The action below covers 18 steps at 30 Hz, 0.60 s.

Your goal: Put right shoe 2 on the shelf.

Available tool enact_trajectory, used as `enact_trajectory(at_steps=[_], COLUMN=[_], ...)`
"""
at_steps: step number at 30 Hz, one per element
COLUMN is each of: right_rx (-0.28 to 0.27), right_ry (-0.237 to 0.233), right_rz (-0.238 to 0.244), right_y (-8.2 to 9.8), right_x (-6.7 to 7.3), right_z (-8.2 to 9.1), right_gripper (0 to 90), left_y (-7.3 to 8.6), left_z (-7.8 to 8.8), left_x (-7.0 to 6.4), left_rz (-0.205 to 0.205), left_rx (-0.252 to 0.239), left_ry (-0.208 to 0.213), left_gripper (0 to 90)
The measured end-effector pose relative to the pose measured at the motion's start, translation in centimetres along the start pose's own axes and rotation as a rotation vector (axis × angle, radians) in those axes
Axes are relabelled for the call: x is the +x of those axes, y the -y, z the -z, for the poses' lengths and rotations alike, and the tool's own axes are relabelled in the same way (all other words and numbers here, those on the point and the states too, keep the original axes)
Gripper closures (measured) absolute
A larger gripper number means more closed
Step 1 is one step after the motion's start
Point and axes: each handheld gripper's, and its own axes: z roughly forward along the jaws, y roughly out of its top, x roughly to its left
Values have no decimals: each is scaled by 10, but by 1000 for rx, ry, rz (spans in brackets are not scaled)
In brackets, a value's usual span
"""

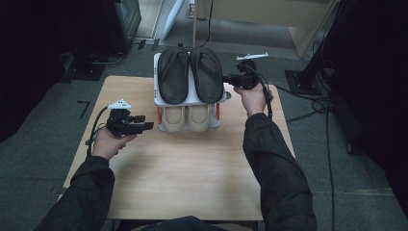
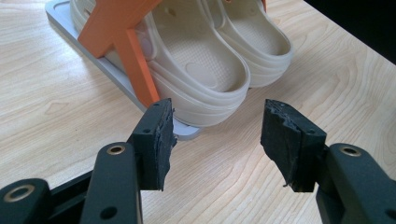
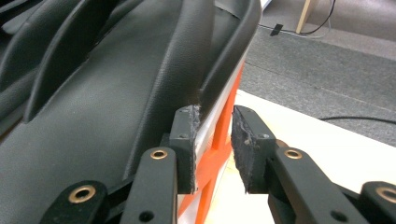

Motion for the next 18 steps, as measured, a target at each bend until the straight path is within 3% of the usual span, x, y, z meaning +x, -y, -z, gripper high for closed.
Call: enact_trajectory(at_steps=[18], right_rx=[-6], right_ry=[-29], right_rz=[26], right_y=[-5], right_x=[13], right_z=[-4], right_gripper=[708], left_y=[0], left_z=[-1], left_x=[-1], left_rz=[-7], left_rx=[5], left_ry=[3], left_gripper=[442])
